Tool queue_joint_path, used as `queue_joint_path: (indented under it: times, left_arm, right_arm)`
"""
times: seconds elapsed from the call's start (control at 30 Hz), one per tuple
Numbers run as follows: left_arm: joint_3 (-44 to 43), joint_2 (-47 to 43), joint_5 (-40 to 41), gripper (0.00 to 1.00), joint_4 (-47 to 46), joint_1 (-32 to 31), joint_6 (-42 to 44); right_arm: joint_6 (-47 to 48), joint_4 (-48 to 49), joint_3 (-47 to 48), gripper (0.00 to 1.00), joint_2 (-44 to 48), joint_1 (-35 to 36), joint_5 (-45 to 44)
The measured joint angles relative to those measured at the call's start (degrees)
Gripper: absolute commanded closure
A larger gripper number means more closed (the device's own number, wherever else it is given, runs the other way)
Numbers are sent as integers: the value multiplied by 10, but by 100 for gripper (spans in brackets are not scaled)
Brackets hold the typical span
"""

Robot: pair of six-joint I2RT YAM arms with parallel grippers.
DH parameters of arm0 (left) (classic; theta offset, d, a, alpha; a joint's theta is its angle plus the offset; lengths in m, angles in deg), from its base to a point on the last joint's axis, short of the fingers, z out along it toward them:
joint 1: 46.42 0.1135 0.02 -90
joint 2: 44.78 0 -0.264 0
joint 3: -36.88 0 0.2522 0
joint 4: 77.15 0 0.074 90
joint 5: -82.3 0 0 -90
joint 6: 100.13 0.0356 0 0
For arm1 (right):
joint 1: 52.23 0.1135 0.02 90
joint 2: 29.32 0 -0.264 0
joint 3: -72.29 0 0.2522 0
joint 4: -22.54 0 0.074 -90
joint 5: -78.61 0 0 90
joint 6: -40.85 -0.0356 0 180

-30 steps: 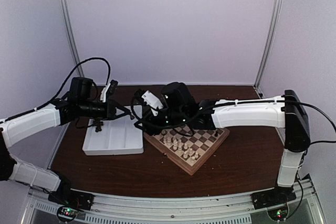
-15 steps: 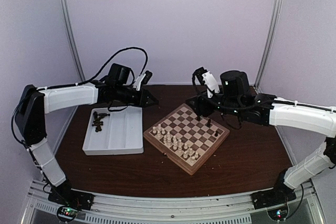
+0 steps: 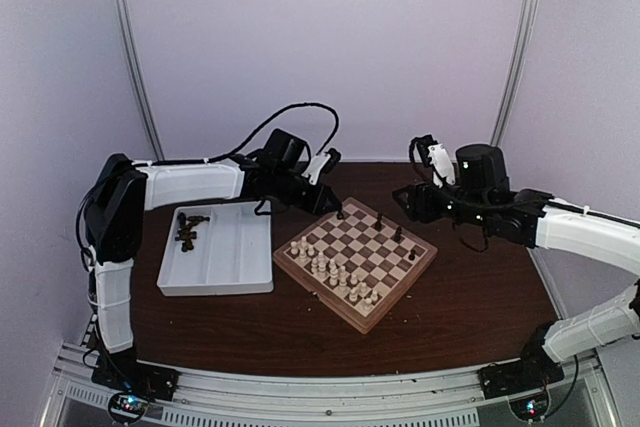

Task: Set up the chess pieces on the board
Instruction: Place the chess piece on the chessboard.

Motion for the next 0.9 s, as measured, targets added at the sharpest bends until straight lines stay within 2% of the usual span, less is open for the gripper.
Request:
queue_joint_path:
  times: [0.4,0.9]
  left_arm:
    - [-26,66,74,96,-3,-39,52]
    - [-87,129,86,92,6,-52,66]
  right_arm:
    - [-11,12,-12,38,13,-40,36]
    - [-13,15,-31,38,35,-62,62]
